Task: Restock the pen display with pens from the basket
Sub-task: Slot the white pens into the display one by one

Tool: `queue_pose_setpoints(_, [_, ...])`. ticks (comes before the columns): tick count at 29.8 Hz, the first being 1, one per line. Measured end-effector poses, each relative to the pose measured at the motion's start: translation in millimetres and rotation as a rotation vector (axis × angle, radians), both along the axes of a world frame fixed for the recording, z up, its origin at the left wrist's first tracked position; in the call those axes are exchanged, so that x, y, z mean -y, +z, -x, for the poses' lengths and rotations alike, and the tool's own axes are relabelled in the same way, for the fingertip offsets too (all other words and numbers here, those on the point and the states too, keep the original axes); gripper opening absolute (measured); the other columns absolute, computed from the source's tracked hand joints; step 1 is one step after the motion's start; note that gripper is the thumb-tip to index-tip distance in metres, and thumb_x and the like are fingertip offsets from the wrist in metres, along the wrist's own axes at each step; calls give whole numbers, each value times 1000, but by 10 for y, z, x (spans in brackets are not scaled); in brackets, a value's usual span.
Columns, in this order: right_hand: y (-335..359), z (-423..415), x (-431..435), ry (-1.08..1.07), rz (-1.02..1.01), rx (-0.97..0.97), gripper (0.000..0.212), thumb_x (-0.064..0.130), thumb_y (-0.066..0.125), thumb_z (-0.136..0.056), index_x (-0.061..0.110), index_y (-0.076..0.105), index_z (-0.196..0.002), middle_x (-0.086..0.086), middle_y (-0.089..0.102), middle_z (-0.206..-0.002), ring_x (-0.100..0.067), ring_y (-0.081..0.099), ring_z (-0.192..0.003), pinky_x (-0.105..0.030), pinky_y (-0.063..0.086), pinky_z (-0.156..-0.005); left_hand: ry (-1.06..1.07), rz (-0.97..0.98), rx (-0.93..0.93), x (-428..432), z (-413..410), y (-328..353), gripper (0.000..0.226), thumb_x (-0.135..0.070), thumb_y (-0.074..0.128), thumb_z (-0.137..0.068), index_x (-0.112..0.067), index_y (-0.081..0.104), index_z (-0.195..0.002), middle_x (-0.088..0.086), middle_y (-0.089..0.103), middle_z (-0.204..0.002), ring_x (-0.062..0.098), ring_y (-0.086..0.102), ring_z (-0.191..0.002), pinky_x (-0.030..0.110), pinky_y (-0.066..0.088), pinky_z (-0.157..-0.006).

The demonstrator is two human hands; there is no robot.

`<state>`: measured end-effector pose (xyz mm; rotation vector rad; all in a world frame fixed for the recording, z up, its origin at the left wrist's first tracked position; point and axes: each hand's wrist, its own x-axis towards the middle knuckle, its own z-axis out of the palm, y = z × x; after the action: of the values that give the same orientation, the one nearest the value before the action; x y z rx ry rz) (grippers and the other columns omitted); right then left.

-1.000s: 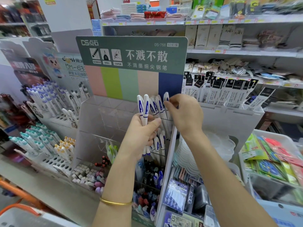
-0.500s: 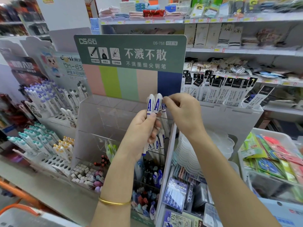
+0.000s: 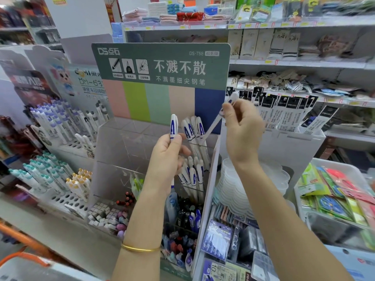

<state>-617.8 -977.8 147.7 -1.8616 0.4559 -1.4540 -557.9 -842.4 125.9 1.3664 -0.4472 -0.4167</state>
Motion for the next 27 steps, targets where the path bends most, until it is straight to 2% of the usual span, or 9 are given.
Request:
queue_pose_setpoints(4, [-148, -86, -9, 25, 117, -350, 22, 24, 60, -93, 4, 64, -85, -7, 63, -79, -24, 56, -74, -42, 46, -70, -24, 14, -34, 62, 26, 22, 28, -18, 33, -105, -7, 59, -108, -2, 57, -56, 8, 33, -41, 18, 23, -36])
queue_pose_setpoints(8, [-172, -131, -29, -74, 216, -566, 28, 38, 64, -89, 10, 67, -86, -4, 61, -85, -22, 55, -82, -32, 40, -65, -33, -9, -13, 55, 35, 9, 26, -13, 35, -104, -11, 60, -106, -1, 57, -60, 8, 37, -43, 20, 27, -42])
queue_pose_setpoints(12, [-178, -157, -45, -162, 323, -731, 36, 47, 61, -87, 12, 63, -84, -2, 55, -85, -21, 50, -86, -30, 32, -61, -51, -24, 52, 17, 39, -14, 20, -12, 40, -103, -17, 59, -108, -3, 61, -66, 5, 46, -51, 18, 38, -50])
queue_pose_setpoints(14, [-202, -137, -39, -144, 265, -683, 33, 45, 62, -88, 12, 65, -85, 0, 55, -84, -20, 51, -86, -30, 33, -63, -58, -22, 84, 12, 43, -23, 17, -11, 43, -103, -18, 57, -110, -6, 63, -65, 4, 50, -53, 17, 43, -53])
queue_pose_setpoints(16, [-198, -88, -35, -79, 159, -538, 28, 38, 61, -90, 11, 67, -84, 0, 58, -82, -20, 54, -85, -31, 37, -66, -58, -21, 108, 16, 40, -28, 16, -9, 45, -102, -18, 56, -110, -7, 65, -65, 4, 51, -54, 18, 45, -56])
queue_pose_setpoints(19, [-105, -9, -61, 119, 16, -324, 34, 30, 60, -93, 2, 68, -75, -8, 64, -71, -23, 56, -75, -41, 45, -71, -70, -29, 130, 42, 51, -26, 15, -10, 49, -101, -15, 56, -112, -6, 67, -66, 4, 53, -57, 22, 45, -60])
queue_pose_setpoints(21, [-34, 37, -100, 264, -31, -316, 32, 27, 63, -91, 0, 70, -75, -8, 62, -64, -17, 54, -66, -36, 46, -65, -82, -47, 155, 69, 73, -28, 12, -11, 52, -99, -14, 58, -109, -6, 68, -68, 6, 54, -58, 25, 45, -60])
queue_pose_setpoints(24, [11, 57, -118, 371, -107, -317, 16, 20, 69, -86, 7, 71, -77, 0, 61, -65, -8, 51, -58, -24, 44, -59, -95, -65, 171, 93, 102, -26, 10, -12, 56, -98, -12, 60, -108, -4, 70, -71, 7, 56, -60, 27, 44, -60])
queue_pose_setpoints(27, [43, 47, -45, 315, -291, -59, 15, 15, 62, -92, 14, 66, -77, 0, 65, -71, -10, 57, -62, -25, 48, -61, -80, -90, 136, 79, 101, -23, 12, -8, 55, -97, -11, 61, -107, -4, 70, -72, 4, 55, -55, 21, 45, -54])
